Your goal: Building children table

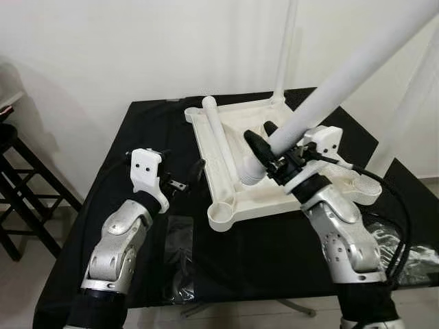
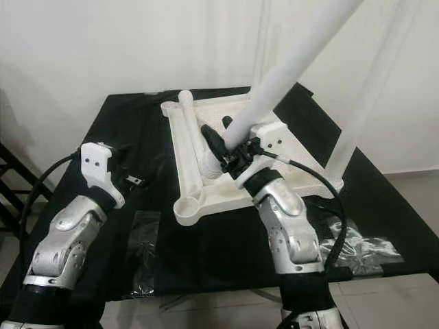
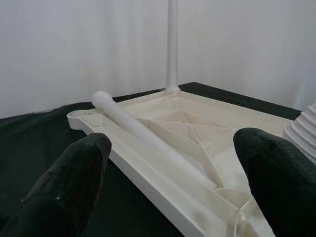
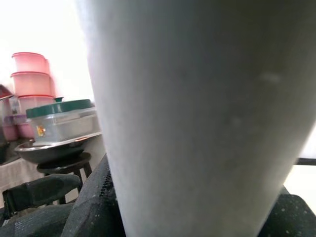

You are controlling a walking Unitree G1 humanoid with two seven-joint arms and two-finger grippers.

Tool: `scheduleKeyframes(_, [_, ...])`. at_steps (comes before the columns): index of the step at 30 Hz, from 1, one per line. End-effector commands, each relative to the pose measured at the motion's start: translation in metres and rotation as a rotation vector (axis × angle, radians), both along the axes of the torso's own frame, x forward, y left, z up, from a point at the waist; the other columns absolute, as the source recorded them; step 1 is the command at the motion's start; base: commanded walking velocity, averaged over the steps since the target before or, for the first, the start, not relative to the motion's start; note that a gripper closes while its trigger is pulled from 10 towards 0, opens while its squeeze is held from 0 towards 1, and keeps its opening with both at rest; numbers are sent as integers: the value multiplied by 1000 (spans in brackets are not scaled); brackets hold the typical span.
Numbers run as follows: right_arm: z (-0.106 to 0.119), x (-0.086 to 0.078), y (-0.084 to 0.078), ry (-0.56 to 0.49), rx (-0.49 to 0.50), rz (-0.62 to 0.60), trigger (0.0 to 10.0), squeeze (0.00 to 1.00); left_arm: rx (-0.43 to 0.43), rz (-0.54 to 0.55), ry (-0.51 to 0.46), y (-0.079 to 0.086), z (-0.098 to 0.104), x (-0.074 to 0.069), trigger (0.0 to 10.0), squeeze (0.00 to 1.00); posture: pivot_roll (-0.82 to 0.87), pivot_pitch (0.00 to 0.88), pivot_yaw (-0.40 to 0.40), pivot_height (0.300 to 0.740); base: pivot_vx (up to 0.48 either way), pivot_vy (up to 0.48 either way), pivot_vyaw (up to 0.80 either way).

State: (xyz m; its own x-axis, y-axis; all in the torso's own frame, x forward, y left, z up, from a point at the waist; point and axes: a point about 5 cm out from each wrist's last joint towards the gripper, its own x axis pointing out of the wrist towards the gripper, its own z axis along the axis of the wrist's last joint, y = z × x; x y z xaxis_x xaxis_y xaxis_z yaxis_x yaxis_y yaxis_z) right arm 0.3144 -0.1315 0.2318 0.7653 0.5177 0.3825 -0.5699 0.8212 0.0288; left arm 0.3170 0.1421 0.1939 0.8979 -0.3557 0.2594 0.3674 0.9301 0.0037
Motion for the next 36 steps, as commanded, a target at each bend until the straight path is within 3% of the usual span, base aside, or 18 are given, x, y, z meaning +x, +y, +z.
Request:
scheduleKeyframes(1, [-2,-1,2,10,-12,4,10000,0,7,5,37,1,-8,0,10000,0,-68,0,32,740,0,0,0])
scheduleKeyframes(11, [-6,1,0,32,-39,4,10000,0,25,5,58,0,-12,0,10000,0,-62,0,40,740,0,0,0])
scheduleKeyframes(16, [-15,4,-10,62,-98,89,10000,0,36,-6,58,-3,-12,-1,10000,0,-43,7,33,740,0,0,0])
scheduleKeyframes(17, [-12,5,-19,67,-125,189,10000,0,42,-10,57,-2,-13,-4,10000,0,-36,15,26,740,0,0,0])
scheduleKeyframes(23, [6,7,-25,14,-158,311,10000,0,47,-3,68,0,-17,-10,10000,0,-29,31,21,740,0,0,0])
scheduleKeyframes(36, [30,10,-3,-76,-196,351,10000,0,52,27,65,10,-16,-16,10000,0,-31,73,17,740,0,0,0])
